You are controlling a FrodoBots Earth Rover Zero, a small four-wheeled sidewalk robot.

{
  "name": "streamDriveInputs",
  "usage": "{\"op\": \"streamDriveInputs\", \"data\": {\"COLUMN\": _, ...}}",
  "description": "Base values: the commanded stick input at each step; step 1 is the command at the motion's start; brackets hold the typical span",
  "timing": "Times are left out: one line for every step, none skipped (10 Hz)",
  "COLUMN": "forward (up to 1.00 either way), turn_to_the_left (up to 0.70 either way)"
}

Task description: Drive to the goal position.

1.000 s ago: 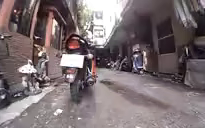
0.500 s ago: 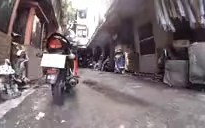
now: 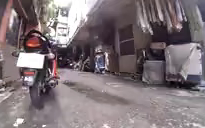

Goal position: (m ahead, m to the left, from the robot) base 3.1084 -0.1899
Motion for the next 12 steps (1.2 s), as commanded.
{"op": "streamDriveInputs", "data": {"forward": 0.00, "turn_to_the_left": -0.45}}
{"op": "streamDriveInputs", "data": {"forward": 0.00, "turn_to_the_left": -0.45}}
{"op": "streamDriveInputs", "data": {"forward": 0.00, "turn_to_the_left": -0.45}}
{"op": "streamDriveInputs", "data": {"forward": 0.00, "turn_to_the_left": -0.45}}
{"op": "streamDriveInputs", "data": {"forward": 0.00, "turn_to_the_left": -0.45}}
{"op": "streamDriveInputs", "data": {"forward": 0.00, "turn_to_the_left": -0.45}}
{"op": "streamDriveInputs", "data": {"forward": 0.00, "turn_to_the_left": -0.45}}
{"op": "streamDriveInputs", "data": {"forward": 0.00, "turn_to_the_left": -0.45}}
{"op": "streamDriveInputs", "data": {"forward": 0.00, "turn_to_the_left": -0.45}}
{"op": "streamDriveInputs", "data": {"forward": 0.00, "turn_to_the_left": -0.45}}
{"op": "streamDriveInputs", "data": {"forward": 0.00, "turn_to_the_left": -0.45}}
{"op": "streamDriveInputs", "data": {"forward": 0.00, "turn_to_the_left": -0.45}}
